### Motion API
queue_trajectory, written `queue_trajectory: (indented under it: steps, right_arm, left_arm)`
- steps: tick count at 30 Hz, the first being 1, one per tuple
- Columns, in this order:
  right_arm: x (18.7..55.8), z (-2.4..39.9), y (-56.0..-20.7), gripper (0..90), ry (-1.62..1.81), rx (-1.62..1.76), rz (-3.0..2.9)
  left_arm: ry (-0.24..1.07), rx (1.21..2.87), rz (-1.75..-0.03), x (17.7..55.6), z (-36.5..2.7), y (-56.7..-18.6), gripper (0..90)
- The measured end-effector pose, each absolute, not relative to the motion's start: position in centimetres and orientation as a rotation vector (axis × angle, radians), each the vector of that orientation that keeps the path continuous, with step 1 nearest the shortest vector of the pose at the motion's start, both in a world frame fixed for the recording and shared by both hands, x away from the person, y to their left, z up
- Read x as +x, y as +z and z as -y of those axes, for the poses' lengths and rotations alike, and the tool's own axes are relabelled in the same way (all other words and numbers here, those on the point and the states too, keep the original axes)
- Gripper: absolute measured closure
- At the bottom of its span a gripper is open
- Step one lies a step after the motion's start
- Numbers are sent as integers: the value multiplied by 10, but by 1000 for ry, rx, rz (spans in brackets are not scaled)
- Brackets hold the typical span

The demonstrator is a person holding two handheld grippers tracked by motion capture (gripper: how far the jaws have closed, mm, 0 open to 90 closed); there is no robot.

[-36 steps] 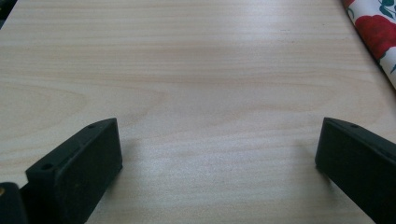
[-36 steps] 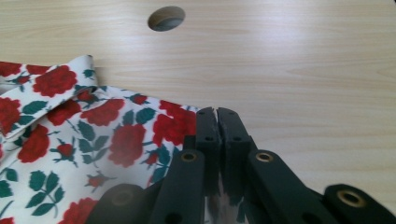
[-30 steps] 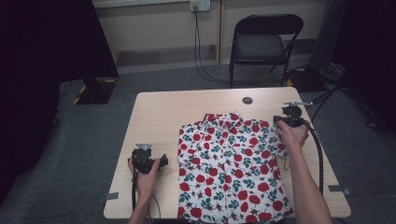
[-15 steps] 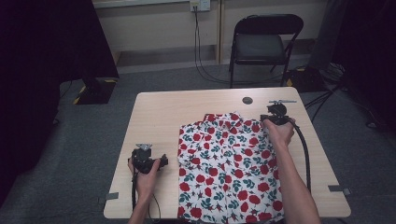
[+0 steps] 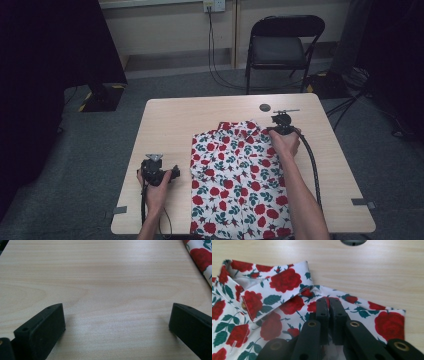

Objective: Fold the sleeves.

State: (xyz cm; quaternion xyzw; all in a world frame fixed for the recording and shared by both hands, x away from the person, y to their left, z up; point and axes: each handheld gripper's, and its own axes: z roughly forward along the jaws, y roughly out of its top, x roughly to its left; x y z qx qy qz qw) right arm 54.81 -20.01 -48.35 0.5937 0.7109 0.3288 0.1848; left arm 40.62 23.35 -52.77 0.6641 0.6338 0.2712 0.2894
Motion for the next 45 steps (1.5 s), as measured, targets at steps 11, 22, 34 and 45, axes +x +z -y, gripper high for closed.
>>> queue_trajectory:
  steps: [11, 22, 34, 45]
  right_arm:
    - [555, 194, -501, 854, 870, 1720, -2018]
    - [555, 189, -500, 678, 887, 1710, -2044]
    - [552, 191, -494, 389, 960, 1750, -2026]
    - [531, 203, -469, 342, 1100, 1738, -1998]
  left_arm:
    - [724, 1773, -1691, 406, -233, -528, 0]
    - [724, 1772, -1691, 406, -233, -528, 0]
    - [722, 1773, -1690, 406, -234, -528, 0]
    - [722, 1773, -1690, 406, -234, -528, 0]
